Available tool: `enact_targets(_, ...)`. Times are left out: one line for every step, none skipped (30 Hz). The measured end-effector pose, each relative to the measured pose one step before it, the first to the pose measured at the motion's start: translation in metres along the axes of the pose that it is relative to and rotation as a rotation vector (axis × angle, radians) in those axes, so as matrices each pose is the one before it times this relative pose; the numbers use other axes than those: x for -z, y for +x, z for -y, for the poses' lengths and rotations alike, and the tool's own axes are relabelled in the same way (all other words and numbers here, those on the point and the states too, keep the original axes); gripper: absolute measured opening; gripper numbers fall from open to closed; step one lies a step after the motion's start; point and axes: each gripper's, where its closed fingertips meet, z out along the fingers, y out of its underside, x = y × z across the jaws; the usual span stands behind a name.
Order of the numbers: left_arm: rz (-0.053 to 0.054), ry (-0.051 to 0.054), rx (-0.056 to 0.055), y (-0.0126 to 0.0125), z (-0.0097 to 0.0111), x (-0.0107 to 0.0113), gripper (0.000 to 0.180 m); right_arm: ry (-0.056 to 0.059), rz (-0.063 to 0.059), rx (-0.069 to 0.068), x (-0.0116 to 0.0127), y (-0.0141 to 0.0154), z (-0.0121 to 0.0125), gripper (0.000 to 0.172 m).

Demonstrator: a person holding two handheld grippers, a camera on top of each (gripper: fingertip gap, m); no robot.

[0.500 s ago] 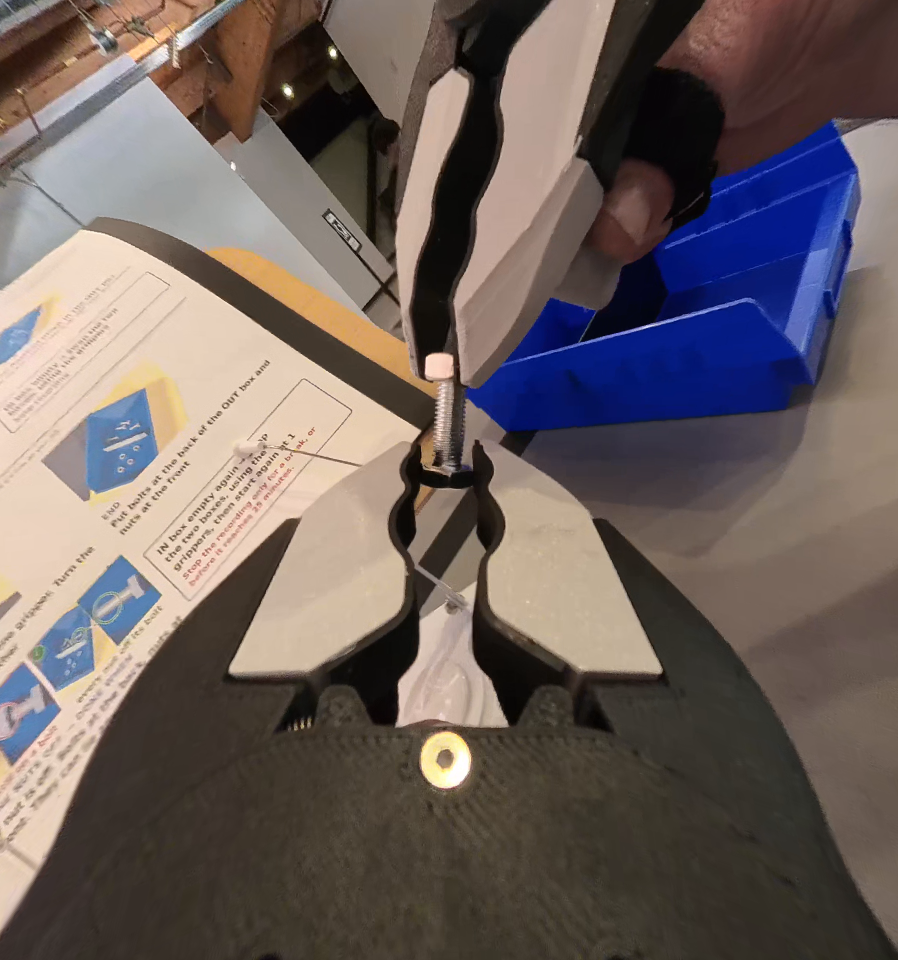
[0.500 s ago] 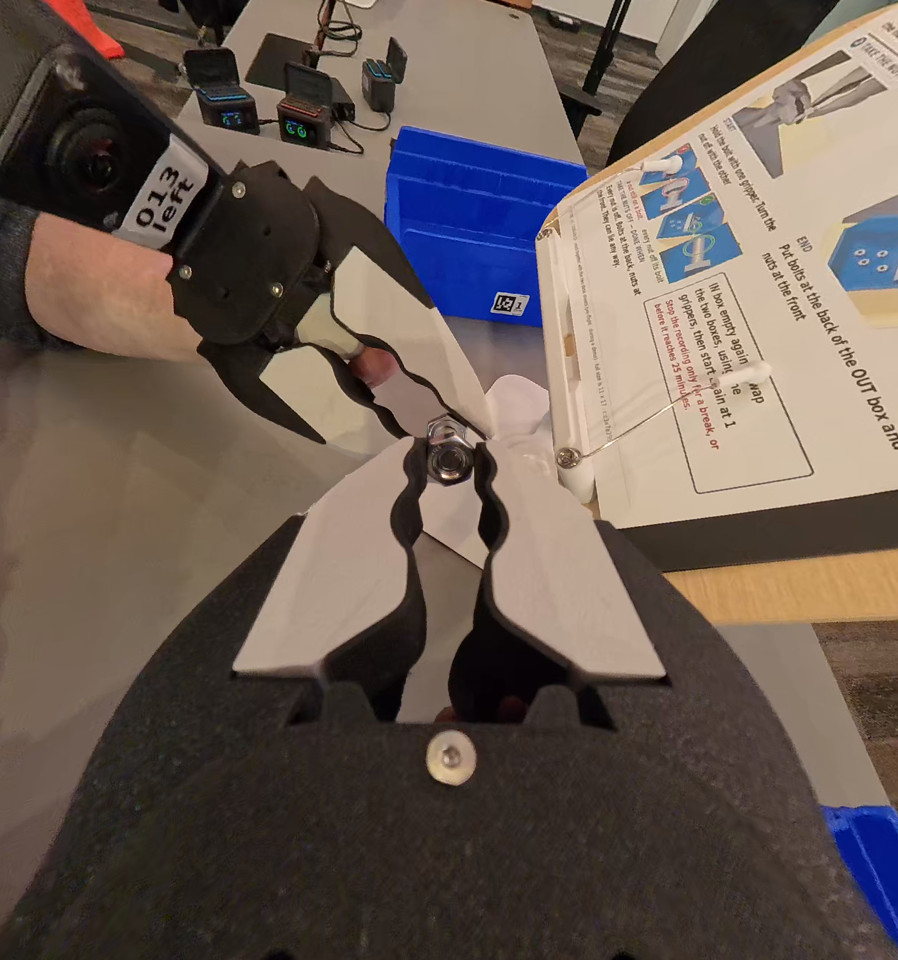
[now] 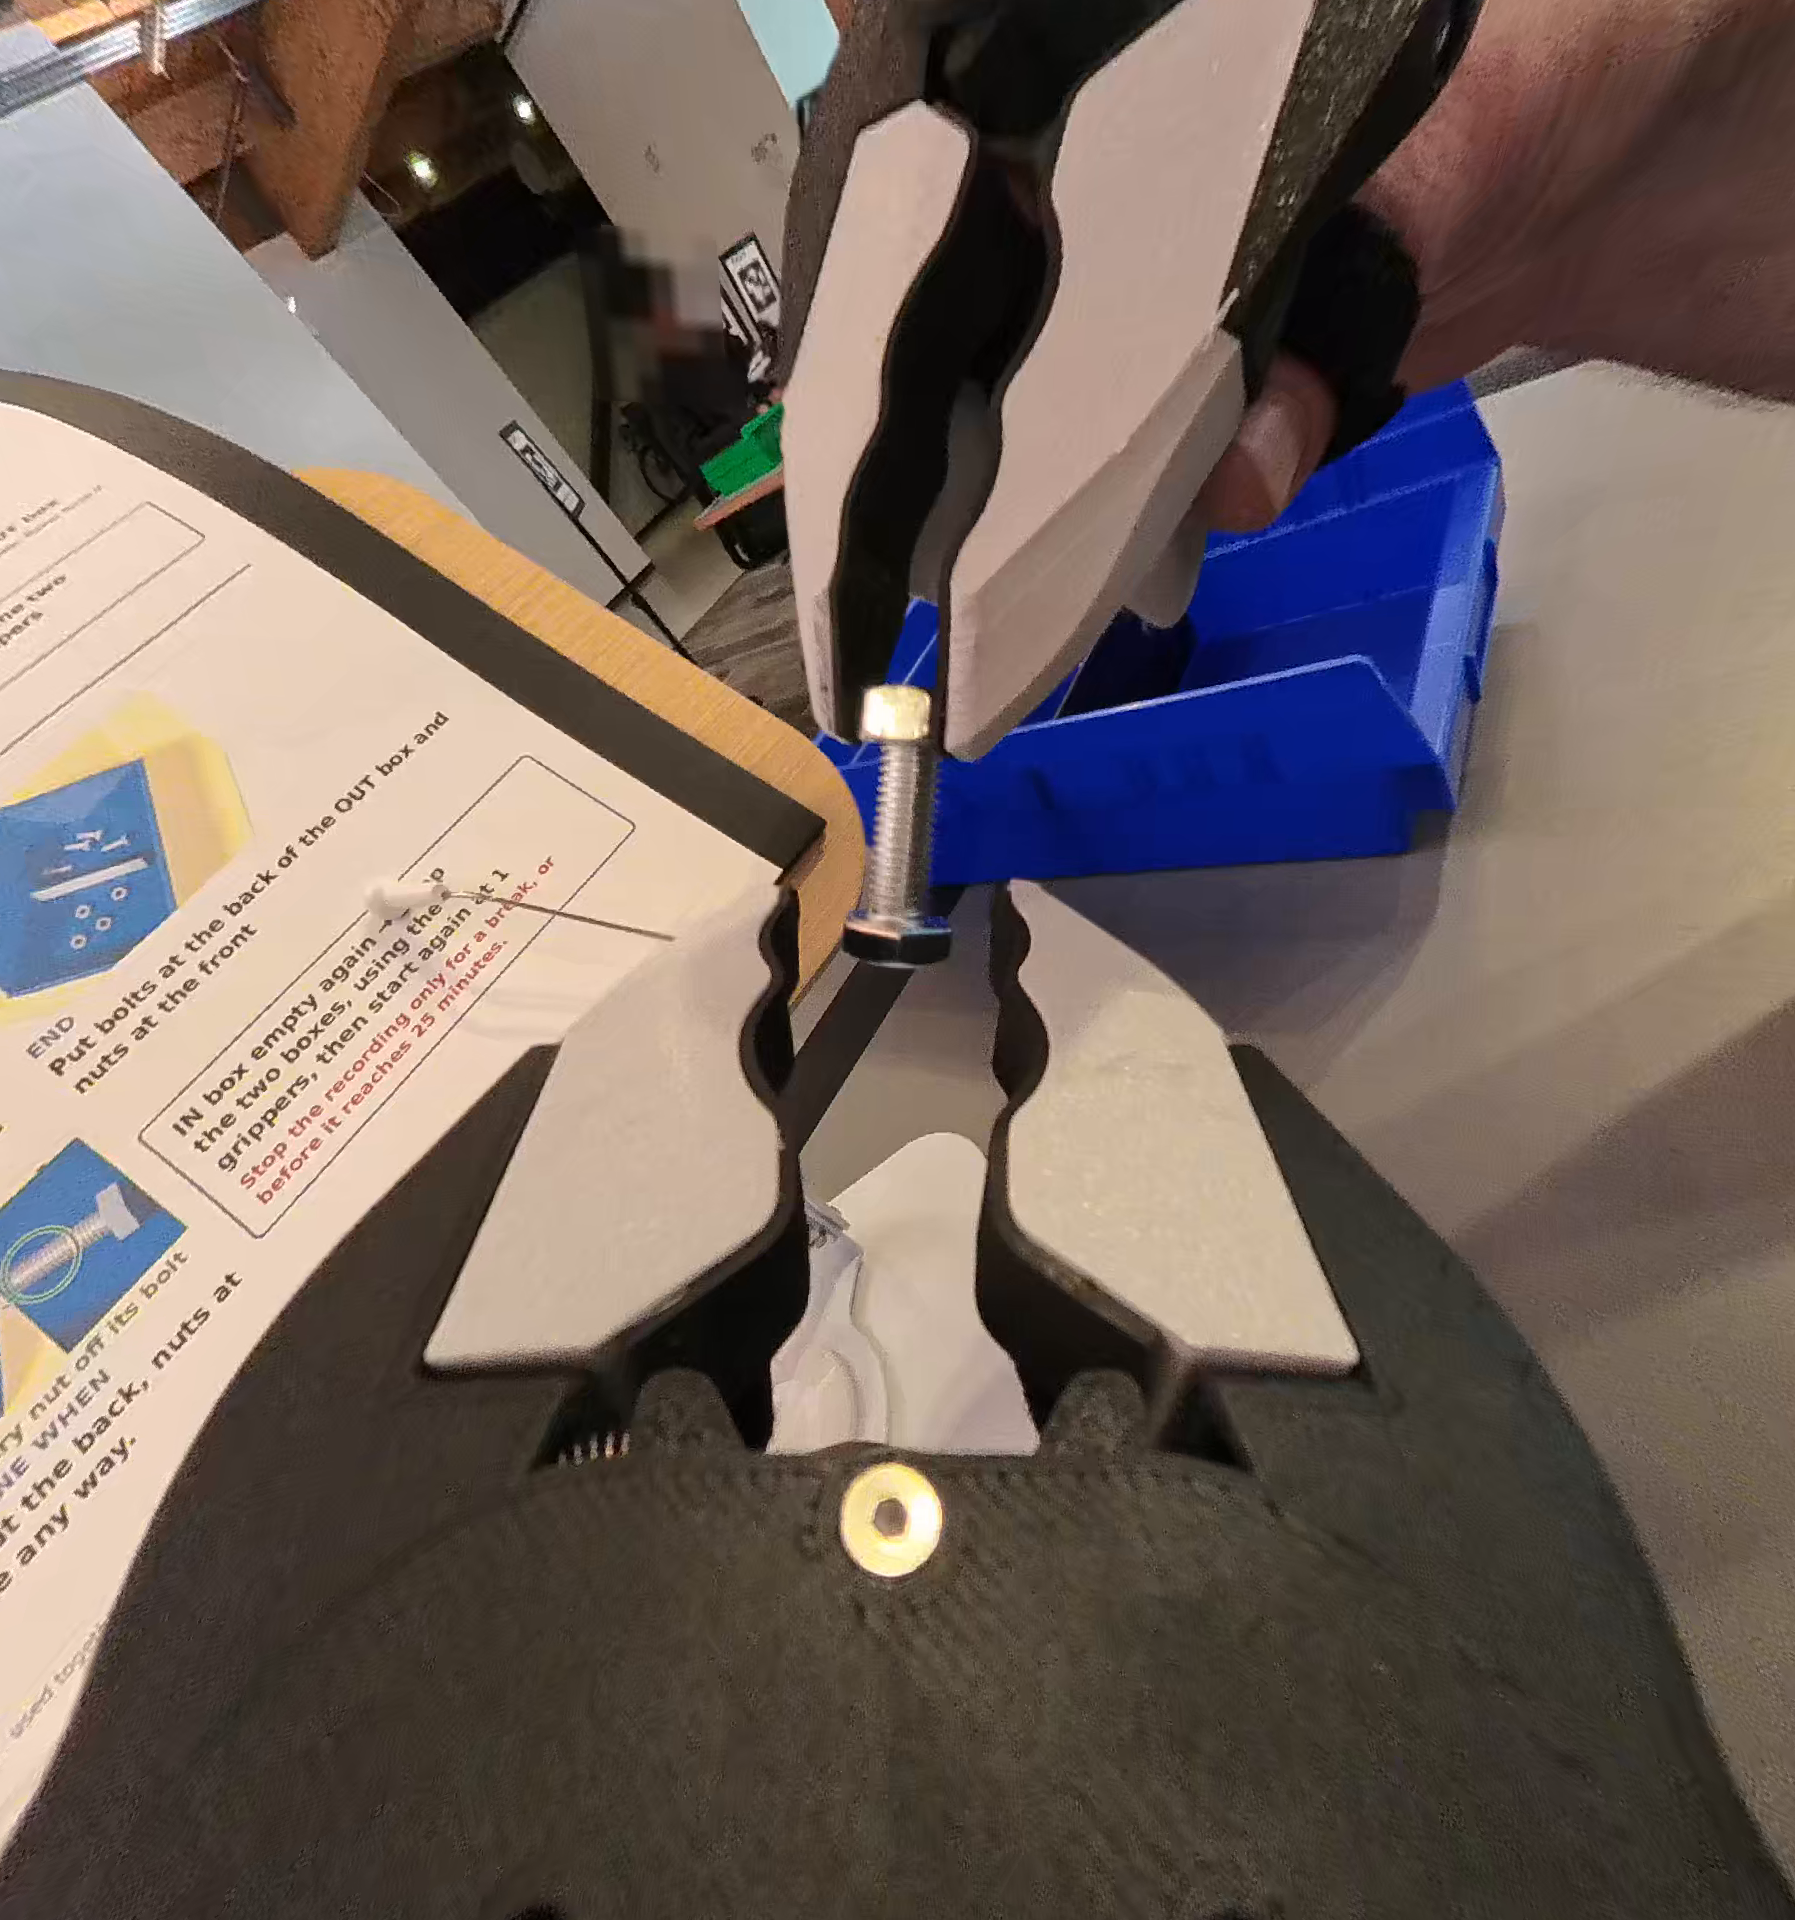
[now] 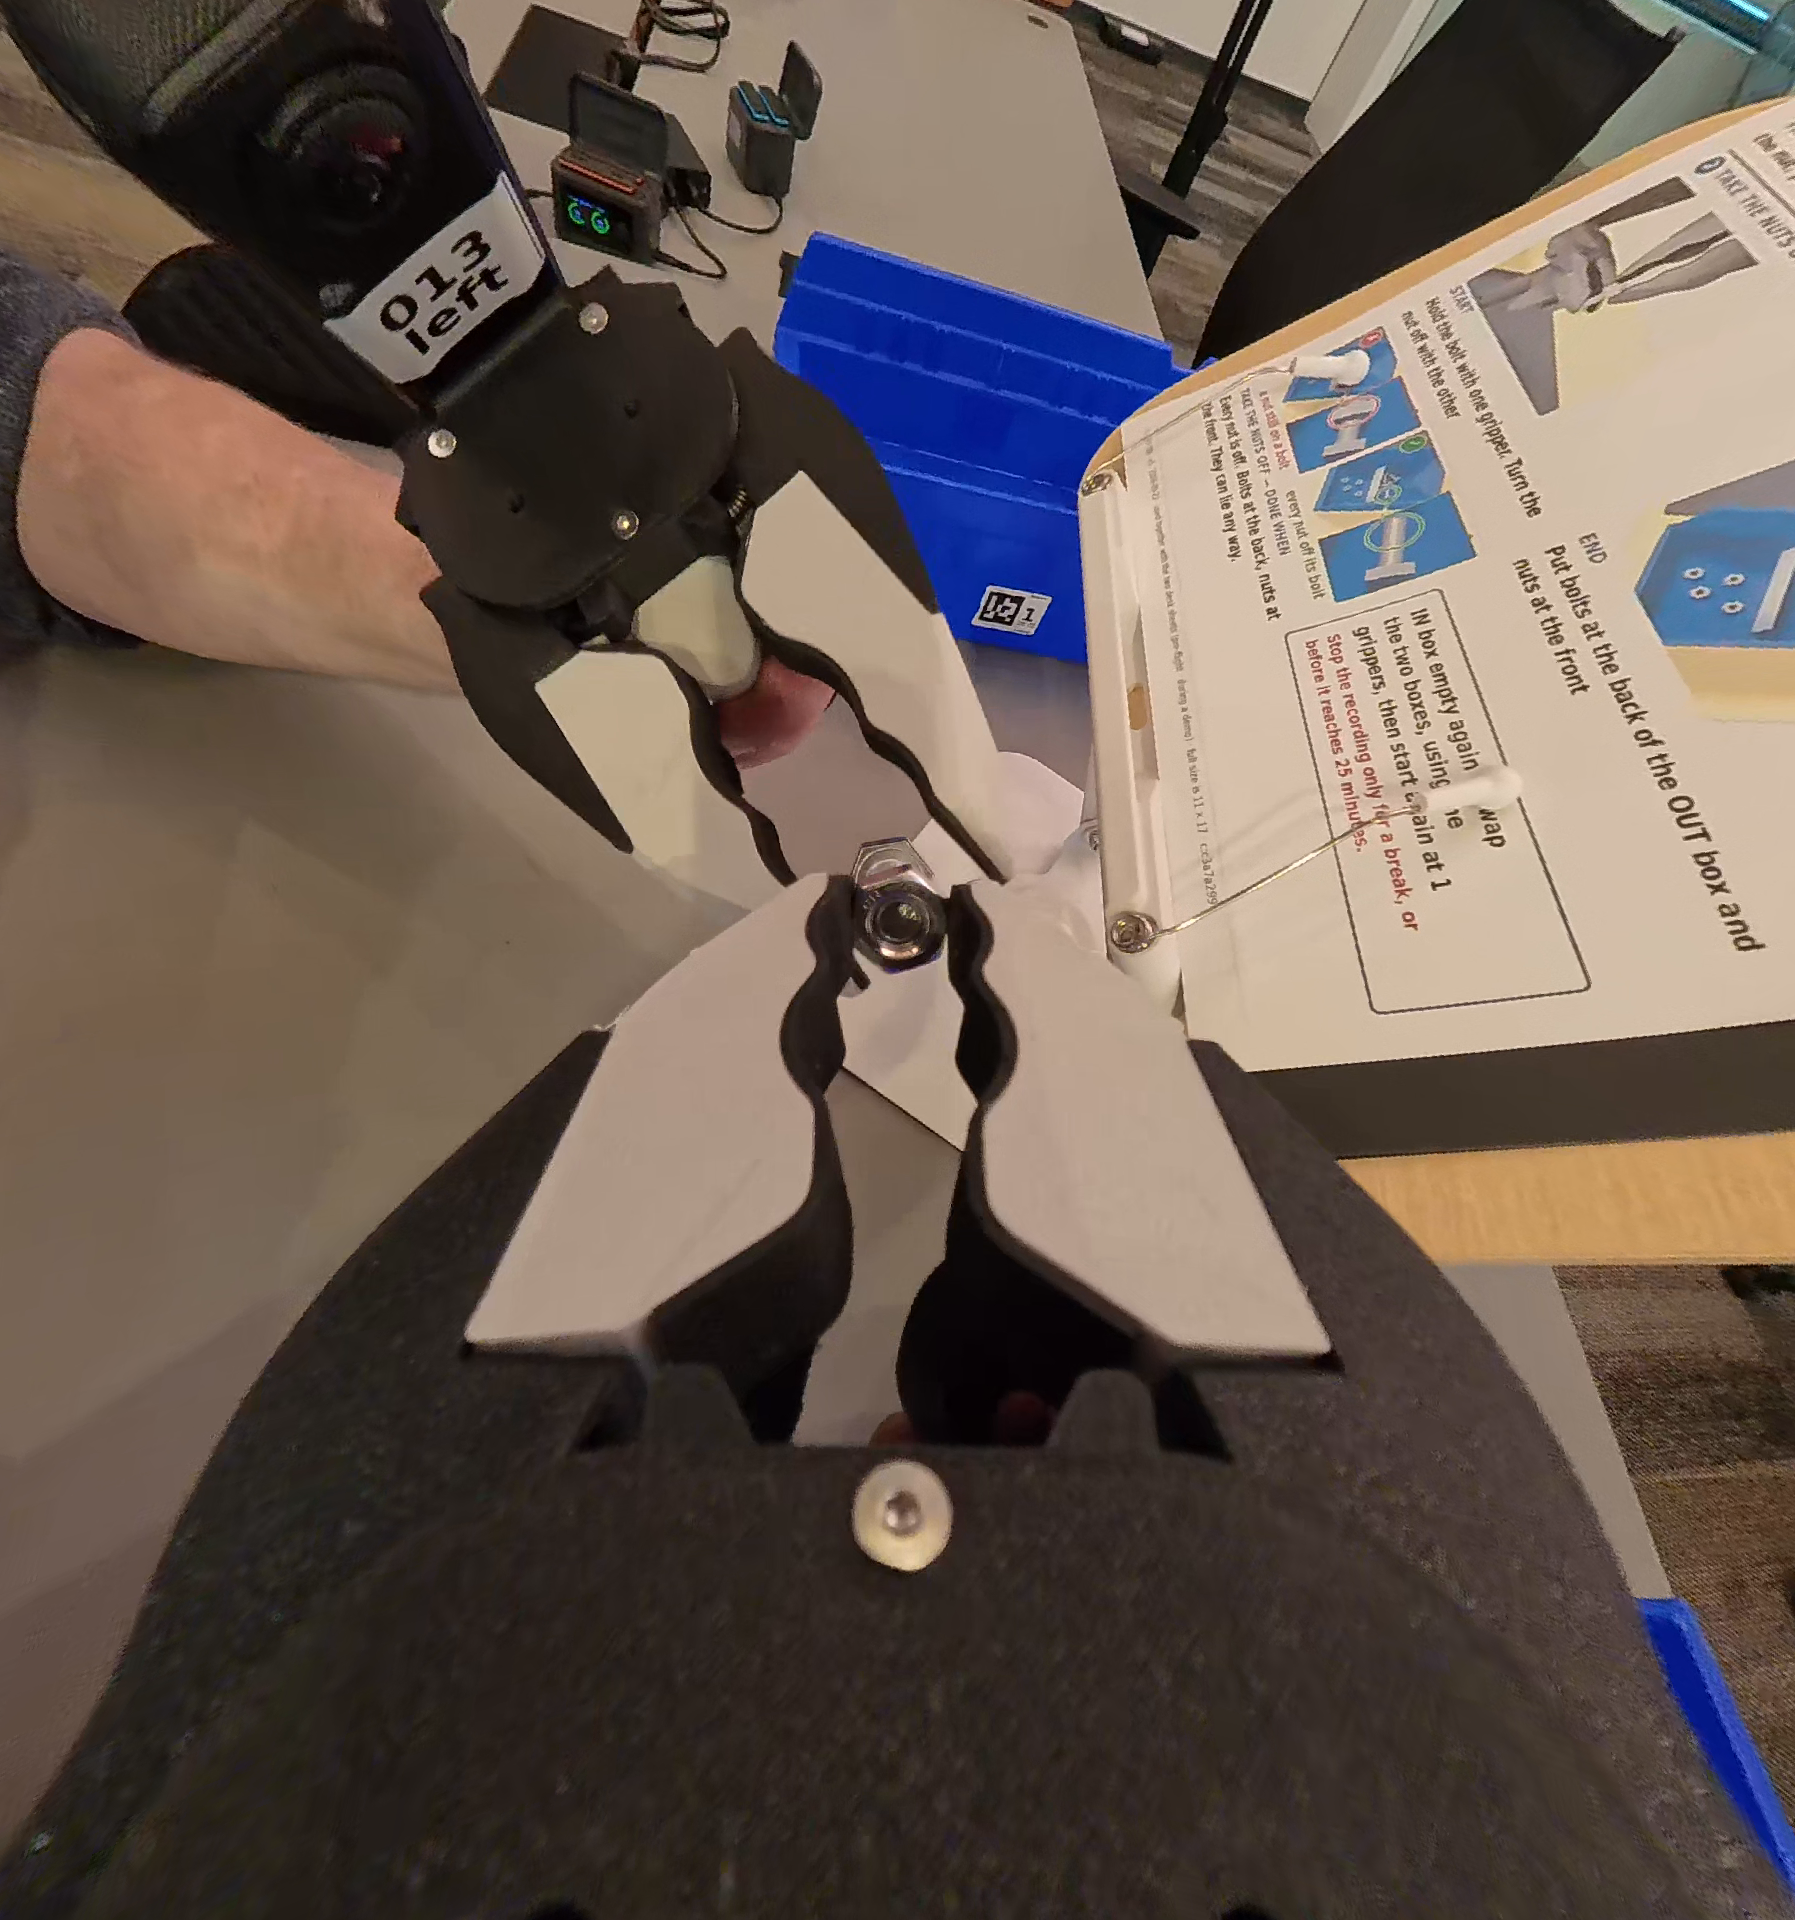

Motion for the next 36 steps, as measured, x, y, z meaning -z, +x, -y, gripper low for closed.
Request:
enact_targets(0.0057, -0.0061, -0.0066, -0.00031, -0.00114, -0.0004, 0.034, 0.0, -0.0021, 0.0033, 0.00043, -0.00031, 0.00097, 0.018)
enact_targets(0.0001, -0.0041, -0.0066, 0.00081, -0.00078, -0.00038, 0.03, -0.004, 0.0031, 0.0032, 0.00004, -0.00116, 0.00031, 0.018)
enact_targets(0.0019, -0.0072, -0.006, 0.00043, -0.0009, -0.00033, 0.026, -0.0093, -0.0026, 0.0005, -0.00014, -0.0003, -0.00052, 0.018)
enact_targets(0.0054, -0.0058, -0.0075, -0.00004, -0.00084, -0.00001, 0.022, -0.0112, -0.0064, 0.0019, -0.00032, 0.00027, -0.00068, 0.018)
enact_targets(-0.0043, 0.0029, -0.0085, 0.00129, 0.00021, 0.0003, 0.018, -0.0096, -0.0037, 0.0038, -0.00028, -0.00022, -0.00057, 0.017)
enact_targets(-0.0034, -0.0029, -0.0023, 0.00082, -0.00051, -0.00035, 0.018, -0.0058, -0.0013, 0.0037, -0.00026, -0.00044, -0.00016, 0.018)
enact_targets(0.0035, -0.0045, 0.0015, -0.00054, -0.00061, -0.00021, 0.018, -0.0055, -0.0045, -0.0006, -0.00025, 0.0003, -0.00047, 0.018)
enact_targets(0.0031, -0.0025, 0.0034, -0.00046, -0.00035, -0.00016, 0.018, -0.0039, -0.0037, -0.0038, -0.00026, 0.00065, -0.00033, 0.018)
enact_targets(-0.0033, -0.0009, 0.0041, 0.00046, -0.00012, -0.00015, 0.018, 0.0003, 0.0016, -0.0005, 0.00001, -0.00012, -0.00002, 0.018)
enact_targets(-0.0061, 0.0, 0.0023, 0.00055, -0.00004, 0.00007, 0.018, 0.0012, 0.0024, 0.002, 0.00008, -0.00024, -0.00017, 0.018)
enact_targets(-0.0075, -0.0033, 0.0051, 0.00035, -0.00024, 0.00022, 0.018, -0.0015, 0.0015, 0.0008, 0.00007, -0.00007, -0.00056, 0.018)
enact_targets(-0.0283, -0.0115, 0.0136, 0.00218, -0.0009, -0.00024, 0.018, -0.0031, 0.0057, 0.0033, -0.00008, -0.00068, -0.00089, 0.017)
enact_targets(-0.0464, -0.0077, 0.023, 0.00357, -0.00045, 0.00047, 0.018, -0.0005, 0.0111, 0.0127, 0.00015, -0.00193, -0.00038, 0.018)
enact_targets(-0.0732, 0.0093, 0.03, 0.00583, 0.00108, 0.00166, 0.018, 0.0051, 0.0202, 0.023, 0.00067, -0.00395, 0.00058, 0.018)
enact_targets(-0.1029, 0.0147, 0.0555, 0.00798, 0.00168, 0.00272, 0.018, 0.0032, 0.0237, 0.0291, 0.00106, -0.00532, 0.00084, 0.018)
enact_targets(-0.0999, 0.0171, 0.0703, 0.00676, 0.00244, 0.00348, 0.018, 0.0015, 0.0178, 0.0305, 0.00124, -0.00495, 0.00134, 0.018)
enact_targets(-0.091, 0.0271, 0.0564, 0.0072, 0.00319, 0.00348, 0.018, 0.0056, 0.0159, 0.0391, 0.00136, -0.00524, 0.00243, 0.018)
enact_targets(-0.109, 0.025, 0.0553, 0.01066, 0.00242, 0.00216, 0.018, 0.0087, 0.0258, 0.0512, 0.00154, -0.00779, 0.00332, 0.018)
enact_targets(-0.1323, 0.0211, 0.0625, 0.01417, 0.00136, 0.00105, 0.018, 0.0061, 0.0293, 0.0618, 0.00134, -0.00933, 0.00369, 0.017)
enact_targets(-0.102, 0.0267, 0.0339, 0.0119, 0.00116, -0.00009, 0.018, 0.0019, 0.0213, 0.0622, 0.00091, -0.00896, 0.00443, 0.017)
enact_targets(-0.1016, 0.0192, 0.0337, 0.01187, -0.00055, -0.00158, 0.018, -0.0095, 0.024, 0.05, 0.00026, -0.00845, 0.00393, 0.017)
enact_targets(-0.1312, 0.0053, 0.0541, 0.01421, -0.00255, -0.00231, 0.018, -0.0108, 0.029, 0.0516, -0.00067, -0.00959, 0.00419, 0.017)
enact_targets(-0.0551, 0.0211, 0.0039, 0.00595, -0.00132, -0.00271, 0.018, -0.0135, 0.009, 0.0444, -0.00097, -0.00589, 0.00386, 0.017)
enact_targets(-0.0555, 0.0163, 0.0167, 0.00536, -0.00113, -0.00259, 0.018, -0.0197, 0.0105, 0.0232, -0.00019, -0.00442, 0.00219, 0.017)
enact_targets(-0.0653, 0.0117, 0.0281, 0.00599, -0.00099, -0.00206, 0.018, -0.0155, 0.0083, 0.0227, 0.00009, -0.00394, 0.0019, 0.017)
enact_targets(-0.0237, 0.0154, -0.0014, 0.00152, -0.00032, -0.00174, 0.018, -0.0136, 0.0003, 0.0161, -0.00002, -0.002, 0.00145, 0.017)
enact_targets(-0.0195, 0.0198, 0.0088, 0.00052, 0.00053, -0.00076, 0.018, -0.0171, -0.0039, 0.0079, 0.00037, -0.00052, 0.0001, 0.017)
enact_targets(-0.0268, 0.0144, 0.0157, 0.00133, 0.00003, -0.00007, 0.018, -0.0125, -0.0028, 0.0072, -0.00003, -0.00052, -0.00043, 0.017)
enact_targets(0.0011, 0.003, 0.0016, -0.00144, -0.00088, -0.00005, 0.018, -0.0097, -0.0012, 0.0004, -0.00054, -0.00001, -0.00087, 0.017)
enact_targets(0.0187, 0.0016, -0.0029, -0.00282, -0.00011, 0.00081, 0.018, -0.0075, -0.0033, -0.0096, -0.00053, 0.00125, -0.00196, 0.017)
enact_targets(0.0266, 0.0106, -0.0087, -0.00311, 0.00219, 0.00188, 0.018, 0.0032, -0.0082, -0.0176, 0.00042, 0.00285, -0.00196, 0.017)
enact_targets(0.0311, 0.0074, -0.0174, -0.003, 0.00229, 0.00192, 0.018, 0.0114, -0.0061, -0.0213, 0.00043, 0.00293, -0.00156, 0.017)
enact_targets(0.0328, 0.0009, -0.0226, -0.00288, 0.00117, 0.00145, 0.018, 0.0114, -0.0016, -0.0206, 0.00016, 0.00241, -0.00162, 0.017)
enact_targets(0.0404, -0.0075, -0.0231, -0.00414, -0.00001, 0.00089, 0.018, 0.0047, -0.0019, -0.0186, -0.00041, 0.00229, -0.00212, 0.018)
enact_targets(0.0398, -0.0096, -0.0165, -0.00419, -0.00041, 0.00088, 0.019, -0.0021, -0.0074, -0.0166, -0.00054, 0.00276, -0.00278, 0.018)
enact_targets(0.0221, 0.0053, -0.0077, -0.00261, 0.00161, 0.00128, 0.025, -0.0019, -0.0135, -0.0162, -0.00046, 0.00374, -0.00277, 0.017)
